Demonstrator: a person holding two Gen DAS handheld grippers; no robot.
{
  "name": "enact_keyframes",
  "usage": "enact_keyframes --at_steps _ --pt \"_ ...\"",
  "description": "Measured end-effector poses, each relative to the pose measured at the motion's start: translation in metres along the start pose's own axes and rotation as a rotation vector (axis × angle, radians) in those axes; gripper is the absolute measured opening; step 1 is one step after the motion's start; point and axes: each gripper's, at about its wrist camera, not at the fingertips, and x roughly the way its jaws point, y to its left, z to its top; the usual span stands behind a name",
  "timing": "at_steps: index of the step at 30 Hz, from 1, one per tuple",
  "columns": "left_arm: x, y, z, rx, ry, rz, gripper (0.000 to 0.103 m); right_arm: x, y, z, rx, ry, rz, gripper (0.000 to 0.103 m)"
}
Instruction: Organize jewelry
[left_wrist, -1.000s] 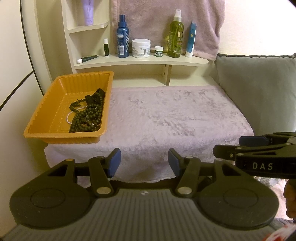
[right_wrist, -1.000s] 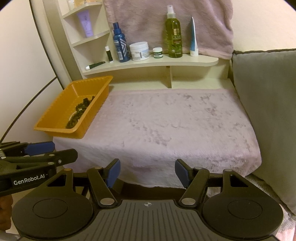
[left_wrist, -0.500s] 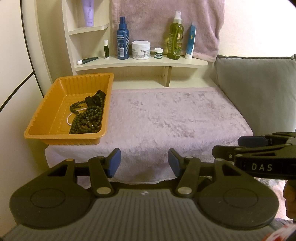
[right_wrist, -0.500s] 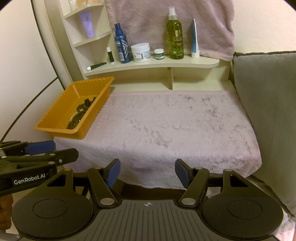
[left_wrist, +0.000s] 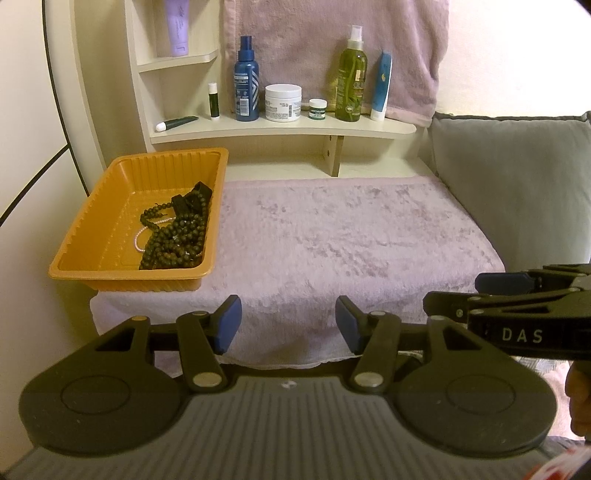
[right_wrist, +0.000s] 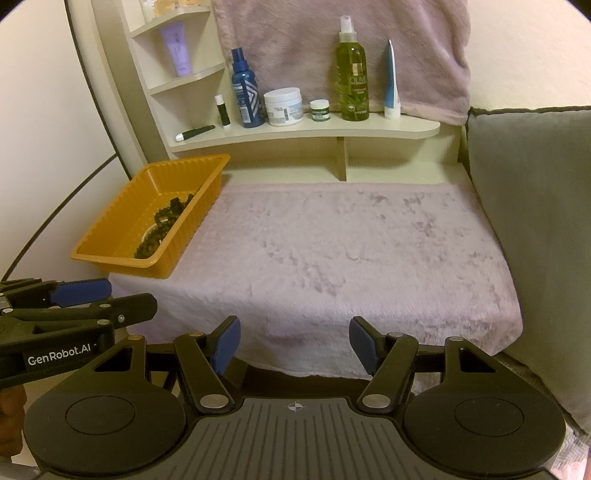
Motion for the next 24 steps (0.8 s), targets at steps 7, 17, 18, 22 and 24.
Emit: enact_keyframes --at_steps 7,17,18,22,24 --pt "-0.0003 0.0012 0.0012 -0.001 -0.004 0.000 0.054 0.0001 0.0007 -0.0008 0.001 -0.001 -0.001 0.065" --pt "-0.0005 0.0017 0.0012 -0.003 -0.005 0.001 0.054 -0.0001 0.0020 0.0009 -0.003 0.000 0.000 0.065" --pt "-0.0005 0.0016 0.0011 -0.003 -0.005 0.001 0.054 0.0000 0.0020 0.0008 -0.004 0.000 0.000 0.065" --pt "-0.0005 0.0014 0.0007 -0.002 -0.006 0.001 0.054 0.0001 0.0029 0.0014 -0.004 -0.001 -0.001 0.065" --pt "-0.0002 0.0016 0.0013 -0.003 -0.006 0.001 0.054 0.0000 0.0025 0.0001 -0.004 -0.001 -0.001 0.065"
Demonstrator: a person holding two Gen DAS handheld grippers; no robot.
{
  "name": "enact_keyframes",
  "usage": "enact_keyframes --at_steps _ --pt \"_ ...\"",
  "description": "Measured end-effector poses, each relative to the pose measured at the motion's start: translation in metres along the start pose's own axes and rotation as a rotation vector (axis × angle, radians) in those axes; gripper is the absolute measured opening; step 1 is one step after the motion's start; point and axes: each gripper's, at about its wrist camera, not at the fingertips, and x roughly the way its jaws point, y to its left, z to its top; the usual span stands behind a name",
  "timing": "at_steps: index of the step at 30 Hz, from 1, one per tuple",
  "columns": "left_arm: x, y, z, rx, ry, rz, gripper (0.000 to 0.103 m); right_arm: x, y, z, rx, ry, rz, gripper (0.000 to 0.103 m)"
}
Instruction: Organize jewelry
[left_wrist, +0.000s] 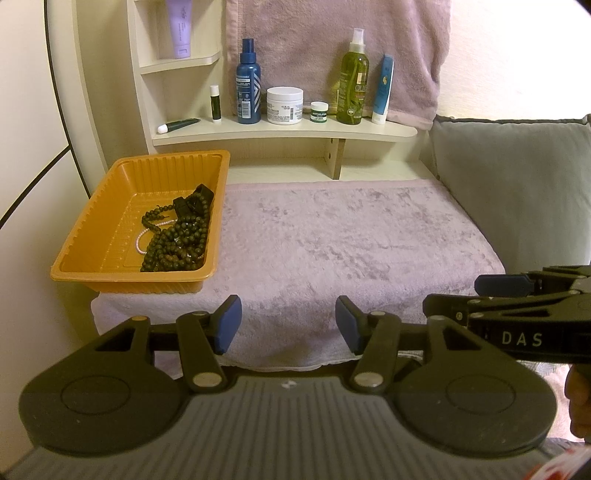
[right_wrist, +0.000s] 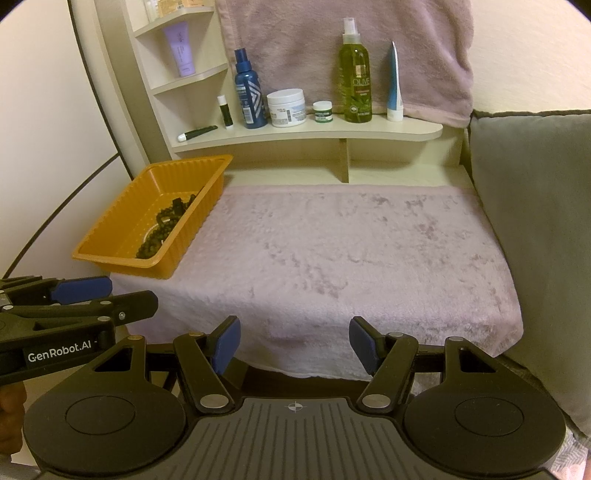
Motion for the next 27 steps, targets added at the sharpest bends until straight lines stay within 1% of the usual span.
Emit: enact_keyframes --at_steps 21,27 --pt "-0.0018 0.0005 0.0016 0.002 -0.014 -0.006 0.054 0.0006 0.0006 0.0014 -0.003 0.000 0.002 0.065" --pt "-0.0017 0.0005 0.0010 -0.003 -0.018 0.003 0.054 0.0003 0.0002 0.0004 -0.002 -0.001 0.001 0.065"
